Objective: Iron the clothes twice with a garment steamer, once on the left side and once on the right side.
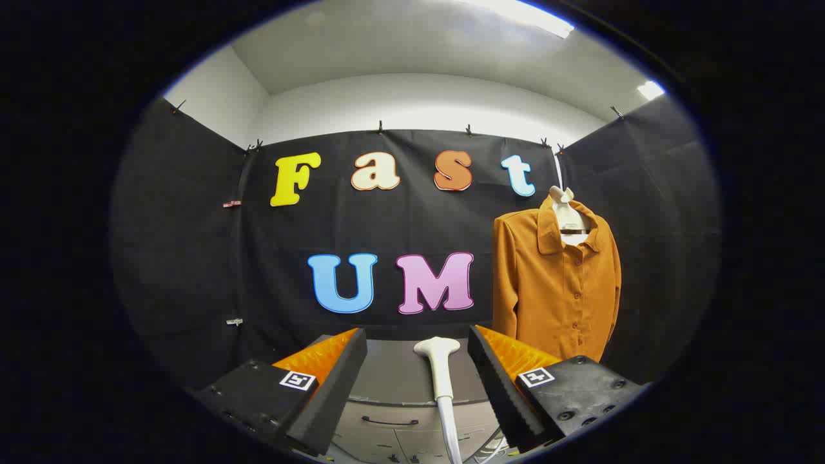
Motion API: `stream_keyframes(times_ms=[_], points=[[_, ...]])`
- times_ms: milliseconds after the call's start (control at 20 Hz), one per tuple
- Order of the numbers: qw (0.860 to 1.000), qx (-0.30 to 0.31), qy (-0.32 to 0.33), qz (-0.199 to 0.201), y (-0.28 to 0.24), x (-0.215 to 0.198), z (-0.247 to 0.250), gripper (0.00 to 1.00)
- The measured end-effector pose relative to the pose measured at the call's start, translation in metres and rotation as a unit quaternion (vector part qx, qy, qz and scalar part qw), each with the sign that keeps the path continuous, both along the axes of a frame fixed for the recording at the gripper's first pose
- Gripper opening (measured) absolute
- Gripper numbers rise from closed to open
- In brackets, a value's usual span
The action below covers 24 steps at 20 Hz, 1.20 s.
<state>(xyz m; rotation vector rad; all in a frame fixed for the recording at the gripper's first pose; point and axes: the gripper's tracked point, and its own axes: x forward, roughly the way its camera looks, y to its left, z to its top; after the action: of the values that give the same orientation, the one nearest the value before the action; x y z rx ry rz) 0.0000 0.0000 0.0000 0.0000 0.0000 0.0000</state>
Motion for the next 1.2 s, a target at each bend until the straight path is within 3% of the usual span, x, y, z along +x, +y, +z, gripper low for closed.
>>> stream_keyframes(times_ms=[1200], points=[[1.0, -0.016, 0.01, 0.002, -0.0081, -0.0001, -0.0073, 0.98]])
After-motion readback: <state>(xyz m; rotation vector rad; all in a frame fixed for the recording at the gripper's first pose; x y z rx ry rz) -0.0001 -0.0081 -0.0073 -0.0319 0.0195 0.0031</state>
